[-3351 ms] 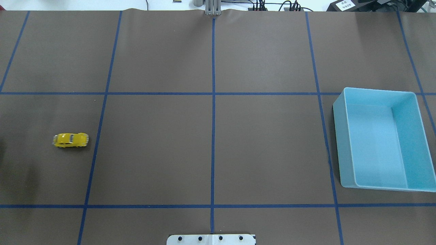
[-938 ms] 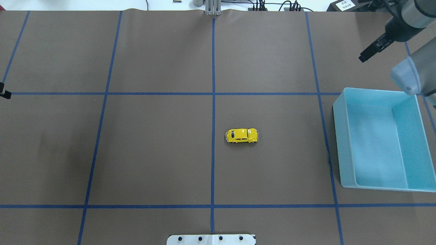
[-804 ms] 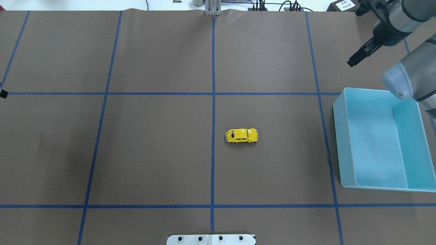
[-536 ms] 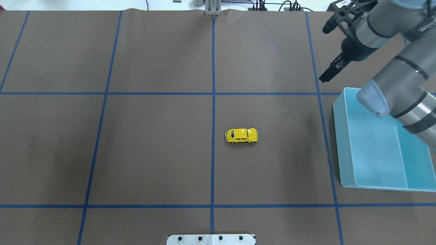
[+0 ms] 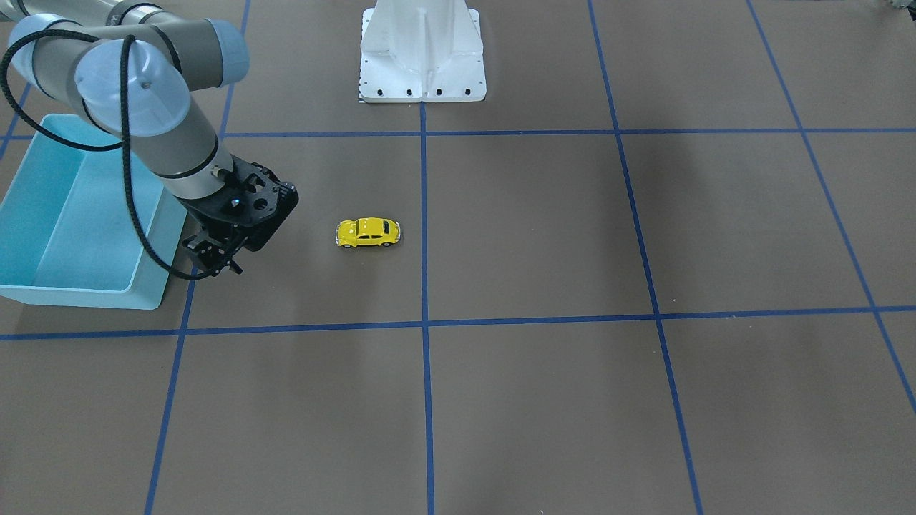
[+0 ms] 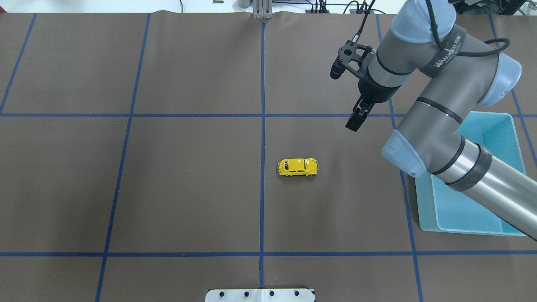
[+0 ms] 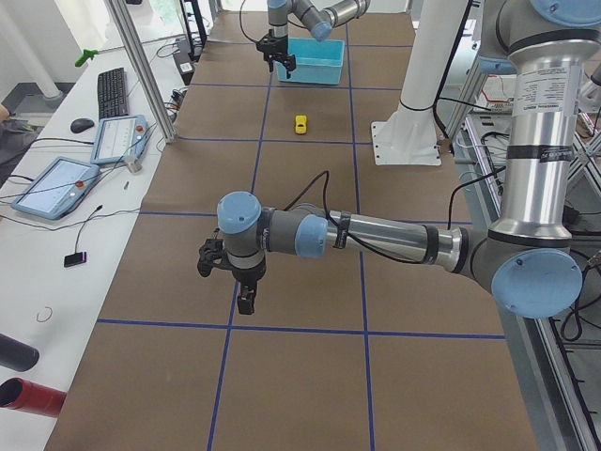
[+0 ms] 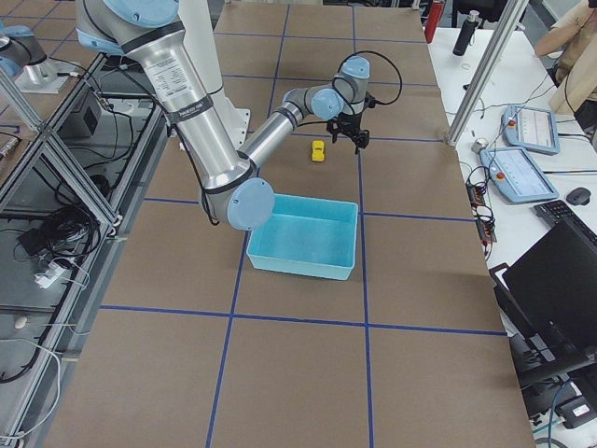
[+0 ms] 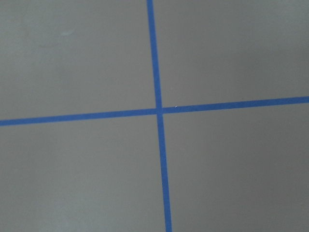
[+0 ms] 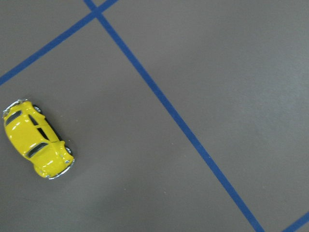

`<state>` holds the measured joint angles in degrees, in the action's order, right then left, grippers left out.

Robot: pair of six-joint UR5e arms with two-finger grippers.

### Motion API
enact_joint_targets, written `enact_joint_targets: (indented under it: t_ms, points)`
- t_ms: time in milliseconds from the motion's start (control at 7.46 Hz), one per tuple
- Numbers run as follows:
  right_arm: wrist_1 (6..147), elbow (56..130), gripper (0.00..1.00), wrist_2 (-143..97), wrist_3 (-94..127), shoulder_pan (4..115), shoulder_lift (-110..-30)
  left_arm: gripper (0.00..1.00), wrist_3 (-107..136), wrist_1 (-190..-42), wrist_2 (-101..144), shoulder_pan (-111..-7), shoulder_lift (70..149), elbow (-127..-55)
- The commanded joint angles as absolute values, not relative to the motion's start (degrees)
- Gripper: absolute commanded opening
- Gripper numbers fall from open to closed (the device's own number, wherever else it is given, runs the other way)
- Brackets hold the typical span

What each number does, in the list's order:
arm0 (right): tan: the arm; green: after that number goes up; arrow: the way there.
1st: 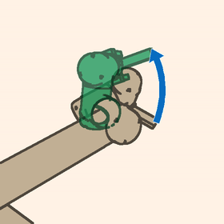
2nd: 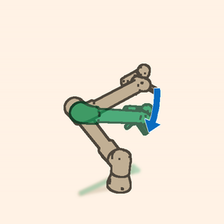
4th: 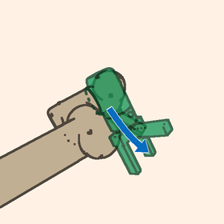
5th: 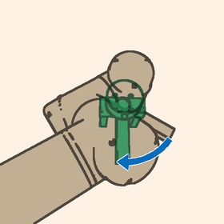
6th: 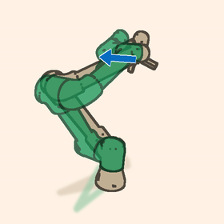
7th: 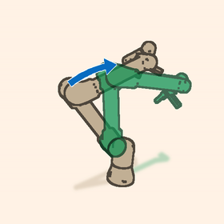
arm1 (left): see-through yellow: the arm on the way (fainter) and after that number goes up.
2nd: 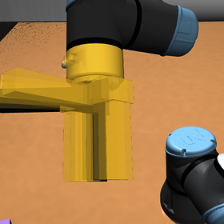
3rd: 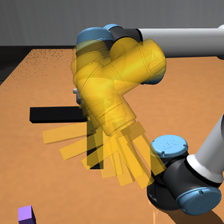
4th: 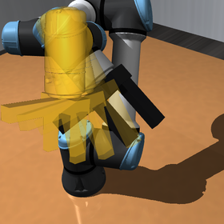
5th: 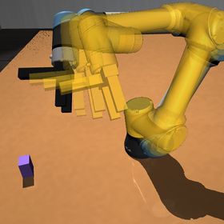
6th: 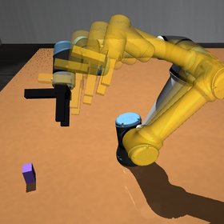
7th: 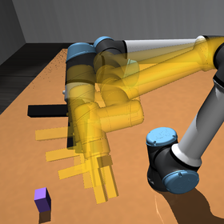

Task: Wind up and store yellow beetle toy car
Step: 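Move the right gripper from the bin over to the yellow car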

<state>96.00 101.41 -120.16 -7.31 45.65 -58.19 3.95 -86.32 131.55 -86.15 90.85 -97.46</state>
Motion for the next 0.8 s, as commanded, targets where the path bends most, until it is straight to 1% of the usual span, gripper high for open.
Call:
enact_joint_targets:
  t_ms: [0, 268, 536, 670]
  points:
    - [96.24, 101.08, 1.00, -116.21, -11.08, 39.75, -55.46, 1.00, 4.30, -80.42, 134.55, -87.27, 91.32, -97.82]
    - [94.59, 100.72, 1.00, -111.40, -11.16, 35.27, -55.54, 1.00, 7.62, -80.51, 134.82, -87.28, 90.70, -97.03]
    - [83.64, 93.47, 1.00, -107.93, -10.73, 33.13, -55.46, 1.00, 15.77, -81.03, 134.91, -87.28, 91.05, -96.68]
    - [81.84, 91.34, 1.00, -107.93, -10.81, 32.87, -54.85, 1.00, 15.82, -81.12, 134.91, -87.28, 91.23, -96.85]
